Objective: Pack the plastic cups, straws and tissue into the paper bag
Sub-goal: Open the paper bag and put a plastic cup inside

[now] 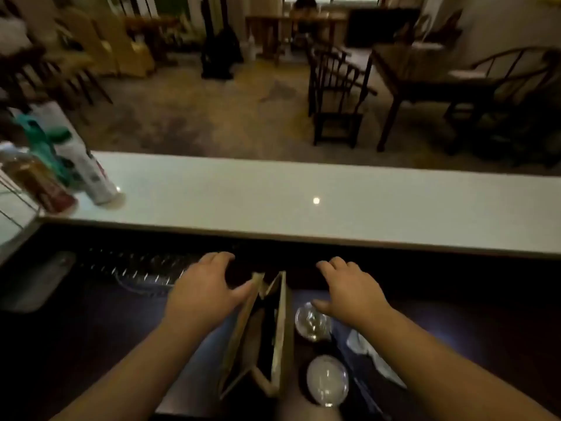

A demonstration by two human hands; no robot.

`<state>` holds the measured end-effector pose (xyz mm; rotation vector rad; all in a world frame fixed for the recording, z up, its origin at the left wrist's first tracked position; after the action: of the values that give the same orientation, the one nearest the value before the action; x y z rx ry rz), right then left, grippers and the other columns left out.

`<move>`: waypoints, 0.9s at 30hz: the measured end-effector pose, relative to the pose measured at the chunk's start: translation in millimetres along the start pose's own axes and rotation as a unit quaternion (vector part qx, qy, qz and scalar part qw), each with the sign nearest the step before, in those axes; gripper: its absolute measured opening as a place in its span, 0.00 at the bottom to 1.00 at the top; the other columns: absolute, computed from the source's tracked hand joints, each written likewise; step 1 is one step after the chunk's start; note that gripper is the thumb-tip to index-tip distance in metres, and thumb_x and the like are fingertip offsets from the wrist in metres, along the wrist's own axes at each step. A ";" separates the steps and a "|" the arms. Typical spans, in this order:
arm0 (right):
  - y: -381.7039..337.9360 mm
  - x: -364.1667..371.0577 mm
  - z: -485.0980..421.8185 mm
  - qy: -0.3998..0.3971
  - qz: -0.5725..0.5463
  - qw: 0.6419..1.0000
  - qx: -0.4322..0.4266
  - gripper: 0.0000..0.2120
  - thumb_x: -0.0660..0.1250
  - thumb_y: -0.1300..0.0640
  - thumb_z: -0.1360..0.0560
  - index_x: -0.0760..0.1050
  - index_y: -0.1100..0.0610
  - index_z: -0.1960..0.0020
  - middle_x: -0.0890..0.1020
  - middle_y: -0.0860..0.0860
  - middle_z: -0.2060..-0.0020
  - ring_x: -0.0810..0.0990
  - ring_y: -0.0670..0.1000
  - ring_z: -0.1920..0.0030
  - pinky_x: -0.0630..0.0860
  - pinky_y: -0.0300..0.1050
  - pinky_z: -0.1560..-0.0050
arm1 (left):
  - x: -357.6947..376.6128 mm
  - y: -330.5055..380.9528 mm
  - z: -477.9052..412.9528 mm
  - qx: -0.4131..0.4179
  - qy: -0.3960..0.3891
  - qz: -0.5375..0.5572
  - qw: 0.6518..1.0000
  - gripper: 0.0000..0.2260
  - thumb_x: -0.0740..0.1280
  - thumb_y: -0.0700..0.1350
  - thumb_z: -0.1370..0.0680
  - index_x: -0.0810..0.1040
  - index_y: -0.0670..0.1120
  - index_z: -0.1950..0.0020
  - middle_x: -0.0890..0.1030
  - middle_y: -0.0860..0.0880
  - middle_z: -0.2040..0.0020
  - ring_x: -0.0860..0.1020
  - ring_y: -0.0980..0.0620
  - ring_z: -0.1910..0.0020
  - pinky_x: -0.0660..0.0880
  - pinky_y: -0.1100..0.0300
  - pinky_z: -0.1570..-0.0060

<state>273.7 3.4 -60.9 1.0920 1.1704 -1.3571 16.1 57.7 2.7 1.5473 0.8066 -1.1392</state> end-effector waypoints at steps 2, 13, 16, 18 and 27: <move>-3.0 38.3 -4.0 -0.062 -0.015 0.998 0.015 0.41 0.70 0.36 0.32 0.61 0.48 0.24 0.71 0.52 0.34 0.73 0.58 0.39 0.77 0.54 0.47 | 33.0 -9.1 3.8 -0.046 -0.071 0.027 0.996 0.31 0.70 0.69 0.30 0.79 0.52 0.33 0.85 0.49 0.40 0.83 0.45 0.42 0.79 0.52 0.46; -7.8 143.8 -12.1 -0.142 -0.038 0.987 0.056 0.46 0.74 0.39 0.36 0.57 0.46 0.24 0.71 0.55 0.36 0.77 0.61 0.43 0.78 0.56 0.53 | 96.2 -47.7 23.3 -0.157 -0.180 0.170 0.956 0.22 0.69 0.73 0.31 0.82 0.56 0.51 0.85 0.54 0.59 0.84 0.55 0.61 0.85 0.49 0.62; -10.4 135.5 -13.0 -0.153 -0.032 0.986 0.059 0.43 0.75 0.41 0.38 0.61 0.48 0.28 0.71 0.55 0.38 0.76 0.59 0.43 0.78 0.54 0.53 | 101.1 -53.9 22.2 -0.156 -0.189 0.186 0.952 0.14 0.71 0.65 0.26 0.81 0.56 0.51 0.86 0.53 0.58 0.85 0.52 0.59 0.85 0.47 0.59; -12.3 118.5 -11.5 -0.160 -0.016 0.985 0.059 0.42 0.76 0.41 0.39 0.62 0.49 0.31 0.72 0.55 0.40 0.76 0.59 0.44 0.78 0.53 0.54 | 103.4 -57.3 17.6 -0.138 -0.163 0.143 0.966 0.11 0.71 0.58 0.23 0.79 0.53 0.58 0.83 0.52 0.62 0.82 0.53 0.63 0.81 0.52 0.62; -50.3 -58.7 13.9 -0.094 0.050 0.994 0.030 0.42 0.73 0.34 0.42 0.62 0.47 0.34 0.72 0.50 0.50 0.78 0.54 0.57 0.72 0.46 0.67 | 115.9 -41.1 3.8 -0.120 -0.135 0.161 0.970 0.14 0.69 0.54 0.23 0.72 0.52 0.66 0.77 0.53 0.70 0.75 0.56 0.70 0.64 0.59 0.72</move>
<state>229.0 -1.4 3.5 1.0270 0.9325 -1.3921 16.3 59.5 -120.3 1.2346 0.4677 -0.9477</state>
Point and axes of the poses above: each hand's wrist, its own z-axis away from the middle knuckle, its own x-axis out of the palm, y = z × x, the point moved 6 cm from there along -z, towards the middle knuckle
